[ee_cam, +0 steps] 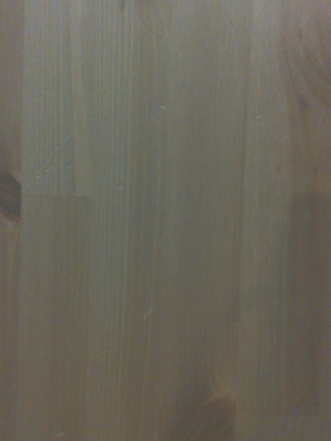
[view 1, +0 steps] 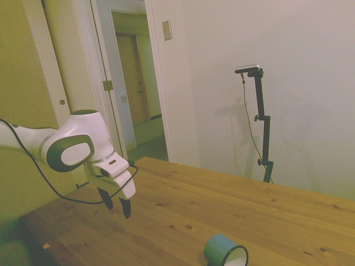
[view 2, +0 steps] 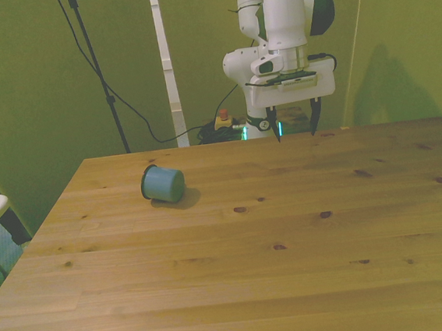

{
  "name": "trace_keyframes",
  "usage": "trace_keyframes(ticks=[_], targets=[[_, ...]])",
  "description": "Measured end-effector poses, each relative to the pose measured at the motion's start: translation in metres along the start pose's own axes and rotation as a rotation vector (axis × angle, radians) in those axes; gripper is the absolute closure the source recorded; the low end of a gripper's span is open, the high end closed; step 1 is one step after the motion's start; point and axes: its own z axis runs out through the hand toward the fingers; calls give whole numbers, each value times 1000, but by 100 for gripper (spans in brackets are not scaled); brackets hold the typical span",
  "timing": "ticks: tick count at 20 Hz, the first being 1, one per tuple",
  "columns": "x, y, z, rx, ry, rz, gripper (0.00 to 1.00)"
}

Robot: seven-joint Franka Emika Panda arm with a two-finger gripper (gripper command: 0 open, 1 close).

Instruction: Flip the mug upright

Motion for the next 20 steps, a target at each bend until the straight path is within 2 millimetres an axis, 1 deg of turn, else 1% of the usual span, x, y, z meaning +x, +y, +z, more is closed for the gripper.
trace_keyframes(ticks=[2,3,5,6,8,11,14,16,17,20], targets=[[1,1,1,-16,4,-11,0],[5,0,-3,-18,18,-16,0],[22,2,-14,-6,37,0,0],[34,9,-21,2,45,18,0],[62,33,-32,17,50,56,0],[101,88,-43,32,55,112,0],[128,143,-49,41,66,163,0],[143,172,-57,46,78,193,0],[160,182,-60,30,75,219,0],[163,184,-65,35,85,211,0]])
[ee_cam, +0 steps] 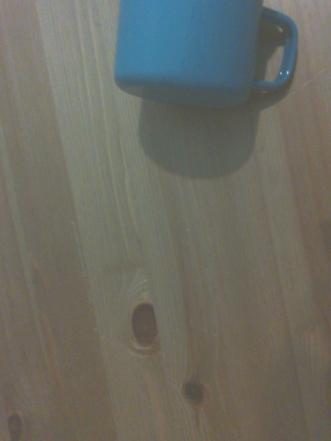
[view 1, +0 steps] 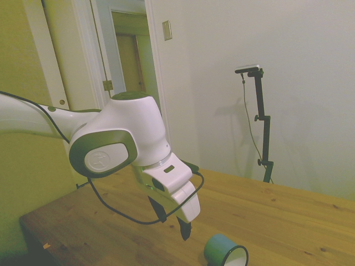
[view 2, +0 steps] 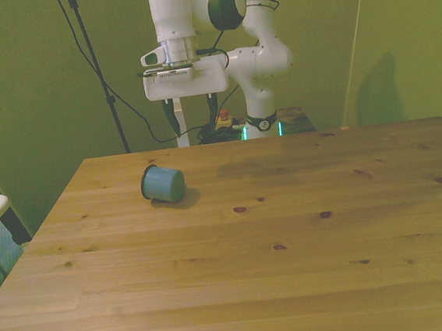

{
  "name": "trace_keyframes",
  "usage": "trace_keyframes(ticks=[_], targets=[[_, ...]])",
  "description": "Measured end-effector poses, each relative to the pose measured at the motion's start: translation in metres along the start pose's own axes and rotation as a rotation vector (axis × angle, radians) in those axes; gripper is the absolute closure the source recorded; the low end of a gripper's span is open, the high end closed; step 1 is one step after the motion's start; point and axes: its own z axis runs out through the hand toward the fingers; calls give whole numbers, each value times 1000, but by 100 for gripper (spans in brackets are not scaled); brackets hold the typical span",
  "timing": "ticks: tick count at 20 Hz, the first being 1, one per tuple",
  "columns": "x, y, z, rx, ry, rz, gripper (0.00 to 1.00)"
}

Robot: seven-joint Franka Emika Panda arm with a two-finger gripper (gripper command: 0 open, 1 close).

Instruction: Flip the mug upright

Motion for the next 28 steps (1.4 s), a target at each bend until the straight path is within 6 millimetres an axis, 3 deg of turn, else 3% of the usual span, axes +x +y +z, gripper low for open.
trace_keyframes(ticks=[2,7,9,13,14,17,23,28], targets=[[12,13,-9,16,12,2,0],[65,81,-30,95,14,61,0],[86,90,-28,123,1,83,0],[124,90,-10,133,-14,124,0],[144,93,-3,117,-25,140,0],[149,87,0,162,-36,129,0],[158,74,48,224,-137,106,0],[153,72,68,299,-277,87,0]])
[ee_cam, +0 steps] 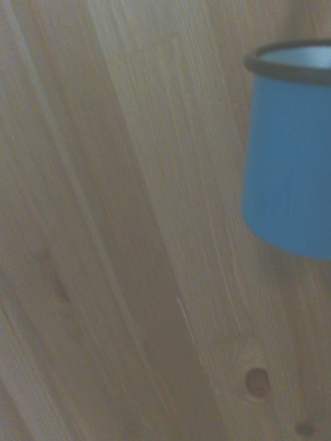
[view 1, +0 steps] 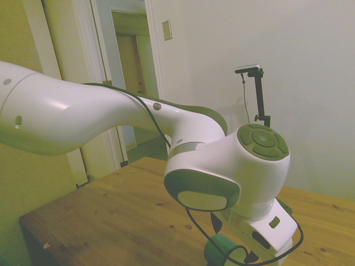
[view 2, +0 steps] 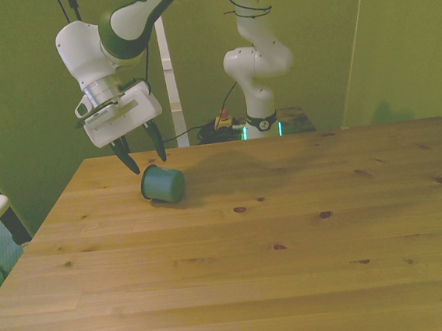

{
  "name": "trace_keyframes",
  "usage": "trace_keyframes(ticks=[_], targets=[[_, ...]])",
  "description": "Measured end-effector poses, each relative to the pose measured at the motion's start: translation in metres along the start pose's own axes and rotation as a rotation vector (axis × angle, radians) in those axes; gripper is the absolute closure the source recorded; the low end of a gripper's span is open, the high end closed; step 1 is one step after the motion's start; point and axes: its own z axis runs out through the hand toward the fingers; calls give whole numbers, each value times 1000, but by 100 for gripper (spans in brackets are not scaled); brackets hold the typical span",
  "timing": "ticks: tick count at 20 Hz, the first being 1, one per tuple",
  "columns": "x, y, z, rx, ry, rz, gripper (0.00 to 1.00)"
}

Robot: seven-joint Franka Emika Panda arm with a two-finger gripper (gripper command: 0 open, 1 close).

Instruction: Flip the mug upright

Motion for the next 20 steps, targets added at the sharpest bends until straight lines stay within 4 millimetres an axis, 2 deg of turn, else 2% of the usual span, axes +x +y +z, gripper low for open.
trace_keyframes(ticks=[2,3,6,10,12,20], targets=[[2,3,2,28,-54,8,0],[13,4,7,13,-51,11,0],[14,-1,13,16,-70,2,0],[20,-9,45,47,-132,-7,0],[24,-7,54,64,-164,-4,0],[16,-6,64,133,-267,-8,0]])
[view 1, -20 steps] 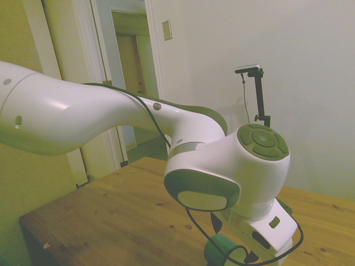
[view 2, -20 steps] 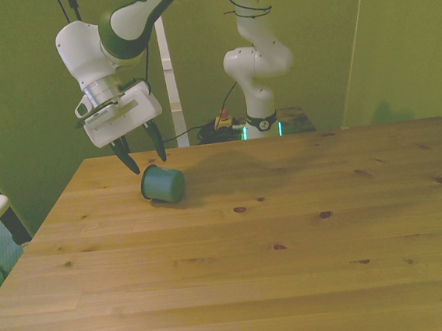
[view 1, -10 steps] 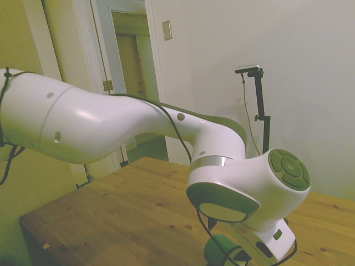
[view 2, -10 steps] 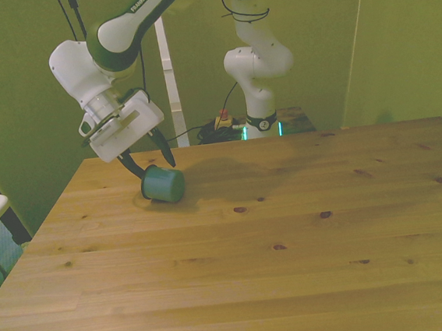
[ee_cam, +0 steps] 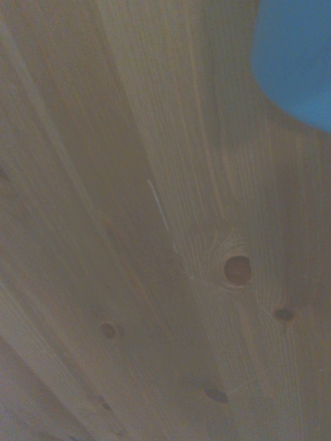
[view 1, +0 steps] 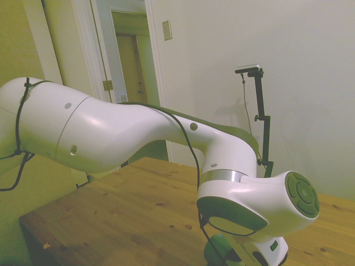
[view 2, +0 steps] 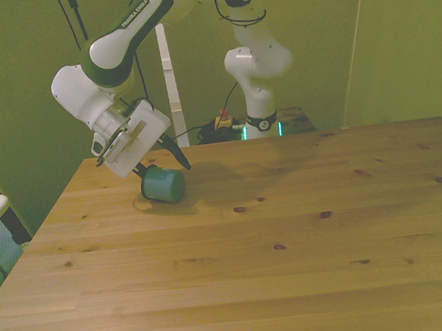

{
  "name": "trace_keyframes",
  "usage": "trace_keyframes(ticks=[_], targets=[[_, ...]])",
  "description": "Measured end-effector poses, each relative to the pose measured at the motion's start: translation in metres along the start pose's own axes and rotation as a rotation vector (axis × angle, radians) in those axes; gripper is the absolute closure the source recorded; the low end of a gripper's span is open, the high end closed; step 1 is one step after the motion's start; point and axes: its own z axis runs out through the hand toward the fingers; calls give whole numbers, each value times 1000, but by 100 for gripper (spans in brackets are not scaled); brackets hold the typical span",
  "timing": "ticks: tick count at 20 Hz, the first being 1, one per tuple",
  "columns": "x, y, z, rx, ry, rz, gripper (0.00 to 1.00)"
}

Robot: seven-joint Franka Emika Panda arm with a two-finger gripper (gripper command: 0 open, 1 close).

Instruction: Flip the mug upright

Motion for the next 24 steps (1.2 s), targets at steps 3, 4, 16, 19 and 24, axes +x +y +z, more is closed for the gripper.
trace_keyframes(ticks=[3,4,16,19,24], targets=[[-3,-2,5,29,-34,-9,0],[-3,-2,7,36,-45,-11,0],[0,2,18,47,-79,-18,100],[0,3,18,48,-79,-19,100],[0,5,16,51,-79,-21,100]])
